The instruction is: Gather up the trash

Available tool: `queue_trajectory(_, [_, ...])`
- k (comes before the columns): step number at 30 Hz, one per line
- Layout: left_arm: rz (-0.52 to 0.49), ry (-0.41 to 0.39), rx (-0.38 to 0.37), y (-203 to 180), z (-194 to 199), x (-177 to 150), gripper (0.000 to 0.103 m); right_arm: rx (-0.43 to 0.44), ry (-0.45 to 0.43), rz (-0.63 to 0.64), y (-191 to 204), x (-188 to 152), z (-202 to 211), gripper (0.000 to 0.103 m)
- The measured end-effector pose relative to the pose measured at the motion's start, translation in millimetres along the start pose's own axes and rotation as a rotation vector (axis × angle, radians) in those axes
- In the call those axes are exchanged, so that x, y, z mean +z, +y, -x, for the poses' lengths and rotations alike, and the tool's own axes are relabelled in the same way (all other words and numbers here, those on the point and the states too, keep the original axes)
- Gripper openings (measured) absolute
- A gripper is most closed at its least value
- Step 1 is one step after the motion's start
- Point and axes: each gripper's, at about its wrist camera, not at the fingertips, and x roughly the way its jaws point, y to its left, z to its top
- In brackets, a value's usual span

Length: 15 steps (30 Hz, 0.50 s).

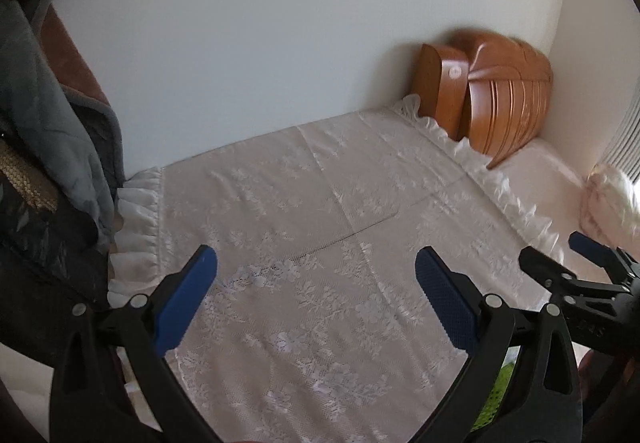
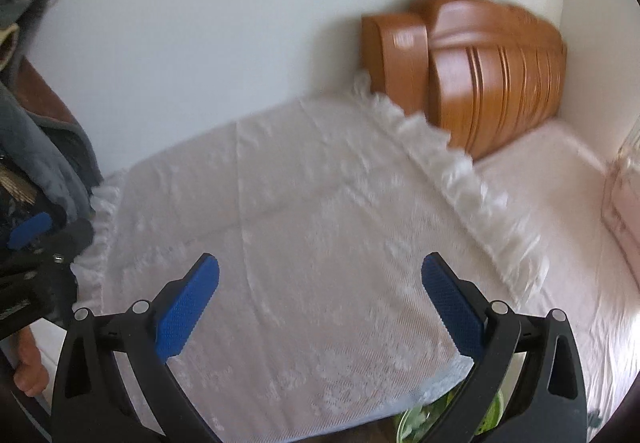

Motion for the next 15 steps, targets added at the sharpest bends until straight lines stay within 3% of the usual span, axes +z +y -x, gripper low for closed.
queue_trajectory(7, [0.035, 0.027, -0.026, -22.1, 19.0, -11.9, 0.095, -0.013, -0.082, 0.062, -3.8, -5.0, 53.9, 0.101])
queue_trajectory(15, [0.058, 0.038, -0.004, -47.5, 40.5, -31.0, 0.095, -0.003, -0.100, 0.115, -12.8, -25.5, 83.8, 0.101])
